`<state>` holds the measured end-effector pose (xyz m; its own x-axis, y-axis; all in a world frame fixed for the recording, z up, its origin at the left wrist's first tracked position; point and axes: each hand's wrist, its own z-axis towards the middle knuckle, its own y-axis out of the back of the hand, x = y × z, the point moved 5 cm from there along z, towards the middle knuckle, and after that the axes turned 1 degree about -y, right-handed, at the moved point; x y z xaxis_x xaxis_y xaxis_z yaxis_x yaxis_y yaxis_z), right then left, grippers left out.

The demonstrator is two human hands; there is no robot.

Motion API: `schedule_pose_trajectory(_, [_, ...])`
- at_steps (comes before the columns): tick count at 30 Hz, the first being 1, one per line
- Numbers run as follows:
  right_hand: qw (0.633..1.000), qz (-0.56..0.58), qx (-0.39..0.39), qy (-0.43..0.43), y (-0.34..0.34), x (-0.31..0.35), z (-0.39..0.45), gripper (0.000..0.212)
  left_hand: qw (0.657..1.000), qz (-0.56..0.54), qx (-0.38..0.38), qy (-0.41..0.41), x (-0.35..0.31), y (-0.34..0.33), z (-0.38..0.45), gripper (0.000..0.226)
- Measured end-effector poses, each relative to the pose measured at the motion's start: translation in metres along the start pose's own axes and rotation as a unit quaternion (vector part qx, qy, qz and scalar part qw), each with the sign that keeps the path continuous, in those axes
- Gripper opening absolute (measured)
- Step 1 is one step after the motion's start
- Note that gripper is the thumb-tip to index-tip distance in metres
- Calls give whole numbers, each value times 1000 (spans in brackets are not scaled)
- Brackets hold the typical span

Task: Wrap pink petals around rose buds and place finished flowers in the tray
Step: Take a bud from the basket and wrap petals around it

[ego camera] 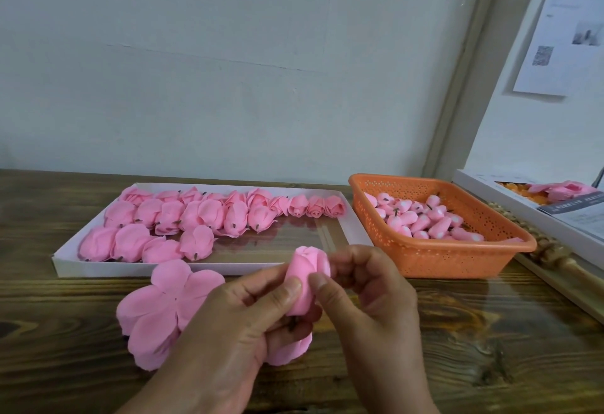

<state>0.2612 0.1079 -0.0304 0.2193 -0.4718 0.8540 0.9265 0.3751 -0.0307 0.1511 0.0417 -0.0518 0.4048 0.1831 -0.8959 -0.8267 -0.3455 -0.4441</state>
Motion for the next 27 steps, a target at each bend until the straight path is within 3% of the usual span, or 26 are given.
schedule_pose_trajectory(4, [986,117,57,-108,-4,-8,3,14,1000,8,2,-2,-2,1,-1,34])
schedule_pose_trajectory(8, [982,123,78,-123,-4,-8,3,8,1000,20,7,-10,-3,0,-1,33])
schedule_pose_trajectory(12, [999,-11,23,-27,0,7,0,19,999,26,7,-22,-1,0,-1,32])
schedule_pose_trajectory(15, [990,-121,-23,71,-3,22,-4,13,998,44,-4,-51,-3,-3,-2,33])
schedule_pose_trajectory(18, [981,-162,-31,107,-6,25,-6,7,994,70,-13,-85,-5,-4,-3,36])
schedule_pose_trajectory(23, [989,-135,43,52,-9,20,-3,11,992,75,-10,-104,-1,2,-1,40])
schedule_pose_trajectory(27, [992,-46,115,-29,-7,17,3,18,990,74,-15,-121,1,4,-1,34])
